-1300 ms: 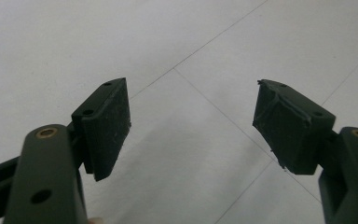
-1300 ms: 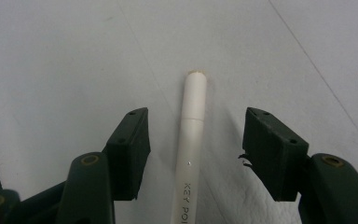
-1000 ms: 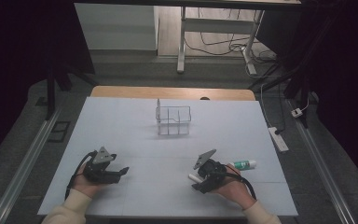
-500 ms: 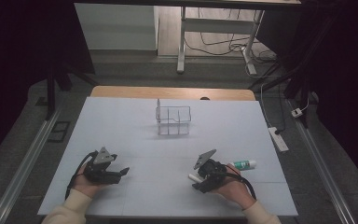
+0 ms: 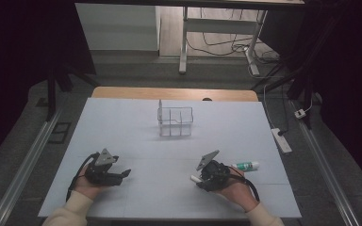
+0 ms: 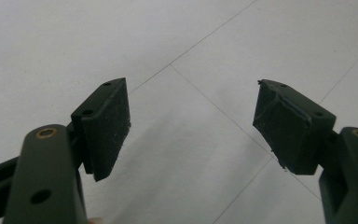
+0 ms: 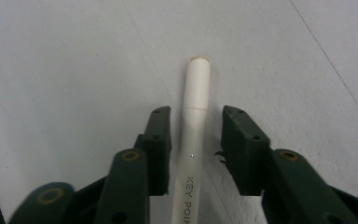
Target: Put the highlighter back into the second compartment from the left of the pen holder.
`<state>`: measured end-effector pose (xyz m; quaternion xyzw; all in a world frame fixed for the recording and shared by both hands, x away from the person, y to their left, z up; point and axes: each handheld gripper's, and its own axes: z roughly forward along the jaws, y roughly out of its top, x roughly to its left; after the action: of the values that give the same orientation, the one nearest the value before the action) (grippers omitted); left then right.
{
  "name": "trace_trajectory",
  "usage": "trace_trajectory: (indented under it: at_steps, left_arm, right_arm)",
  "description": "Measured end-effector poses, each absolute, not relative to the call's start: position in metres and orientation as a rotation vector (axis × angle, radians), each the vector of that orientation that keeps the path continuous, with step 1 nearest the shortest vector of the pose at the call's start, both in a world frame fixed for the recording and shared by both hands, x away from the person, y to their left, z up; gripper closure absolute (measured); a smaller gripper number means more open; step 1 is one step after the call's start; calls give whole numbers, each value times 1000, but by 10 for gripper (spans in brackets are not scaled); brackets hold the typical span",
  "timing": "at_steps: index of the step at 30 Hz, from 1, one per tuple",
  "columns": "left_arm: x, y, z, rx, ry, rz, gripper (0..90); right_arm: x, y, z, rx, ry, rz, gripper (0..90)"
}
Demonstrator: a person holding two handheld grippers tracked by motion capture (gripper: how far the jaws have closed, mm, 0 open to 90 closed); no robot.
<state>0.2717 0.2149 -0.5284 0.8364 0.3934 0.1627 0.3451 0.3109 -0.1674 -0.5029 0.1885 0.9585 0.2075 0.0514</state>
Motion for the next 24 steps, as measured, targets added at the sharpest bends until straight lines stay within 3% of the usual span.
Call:
trace_trajectory:
  at_steps: [5, 24]
  left_arm:
    - [272, 214, -529, 2175, 1020, 421, 270]
    - [272, 212, -531, 2204, 1018, 421, 265]
  right_arm:
    - [312, -168, -502, 596, 2920, 627, 763]
    - [311, -166, -502, 587, 2918, 604, 769]
